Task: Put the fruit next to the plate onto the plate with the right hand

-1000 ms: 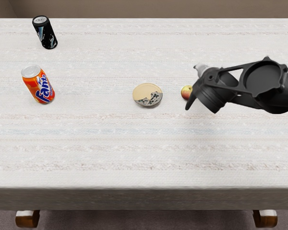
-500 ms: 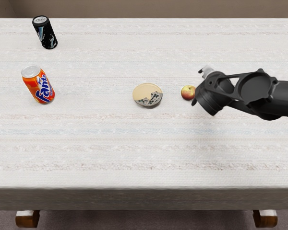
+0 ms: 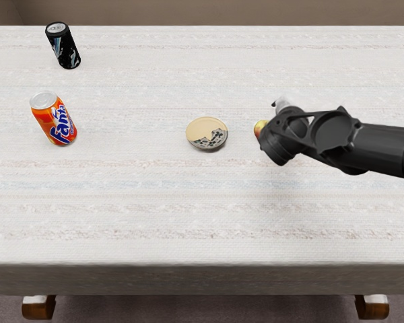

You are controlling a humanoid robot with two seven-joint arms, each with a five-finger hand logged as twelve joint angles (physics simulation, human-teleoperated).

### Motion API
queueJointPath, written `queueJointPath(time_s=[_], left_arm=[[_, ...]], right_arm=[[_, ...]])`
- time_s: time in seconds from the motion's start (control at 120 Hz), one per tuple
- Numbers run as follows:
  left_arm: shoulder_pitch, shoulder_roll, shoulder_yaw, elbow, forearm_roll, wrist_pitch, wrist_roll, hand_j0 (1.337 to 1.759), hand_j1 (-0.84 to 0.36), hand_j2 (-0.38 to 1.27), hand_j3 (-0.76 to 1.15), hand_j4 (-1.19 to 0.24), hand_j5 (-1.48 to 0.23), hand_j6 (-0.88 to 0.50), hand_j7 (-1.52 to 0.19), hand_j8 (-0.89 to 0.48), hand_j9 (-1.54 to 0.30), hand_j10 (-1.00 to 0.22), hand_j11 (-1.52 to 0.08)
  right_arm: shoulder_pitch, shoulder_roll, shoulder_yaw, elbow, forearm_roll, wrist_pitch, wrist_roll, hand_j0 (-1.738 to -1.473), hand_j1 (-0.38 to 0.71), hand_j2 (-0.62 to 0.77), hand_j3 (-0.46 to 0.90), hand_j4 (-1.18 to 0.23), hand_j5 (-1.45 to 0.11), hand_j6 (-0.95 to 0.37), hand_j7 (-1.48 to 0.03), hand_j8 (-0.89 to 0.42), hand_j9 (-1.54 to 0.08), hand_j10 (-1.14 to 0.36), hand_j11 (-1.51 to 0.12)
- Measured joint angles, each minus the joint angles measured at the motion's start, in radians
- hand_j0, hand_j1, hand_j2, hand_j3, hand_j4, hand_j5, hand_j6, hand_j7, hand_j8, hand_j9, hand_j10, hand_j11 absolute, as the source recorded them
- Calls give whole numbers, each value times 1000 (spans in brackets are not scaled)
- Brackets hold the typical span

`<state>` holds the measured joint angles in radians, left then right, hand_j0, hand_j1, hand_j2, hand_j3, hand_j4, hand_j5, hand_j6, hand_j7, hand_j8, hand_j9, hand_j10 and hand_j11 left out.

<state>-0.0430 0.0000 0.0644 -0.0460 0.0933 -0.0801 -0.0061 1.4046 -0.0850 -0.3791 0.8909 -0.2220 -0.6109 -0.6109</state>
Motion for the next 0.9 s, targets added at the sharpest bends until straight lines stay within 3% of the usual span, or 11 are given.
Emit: queueJointPath(time_s=[0.3, 0.9], left_arm=[[0, 0, 0, 0, 0, 0, 0, 1658, 347, 1, 0, -3, -3, -3, -3, -3, -3, -3, -3], [0, 0, 0, 0, 0, 0, 0, 1658, 347, 1, 0, -3, -3, -3, -3, -3, -3, -3, -3]], right_arm=[[-6, 21, -2, -34, 0, 17, 0, -1658, 28, -62, 0, -315, -409, -316, -409, -316, -409, -315, -409], [-60, 64, 0, -107, -121, 48, 0, -1658, 72, -69, 0, -352, -457, -353, -457, -353, -457, -352, -457]])
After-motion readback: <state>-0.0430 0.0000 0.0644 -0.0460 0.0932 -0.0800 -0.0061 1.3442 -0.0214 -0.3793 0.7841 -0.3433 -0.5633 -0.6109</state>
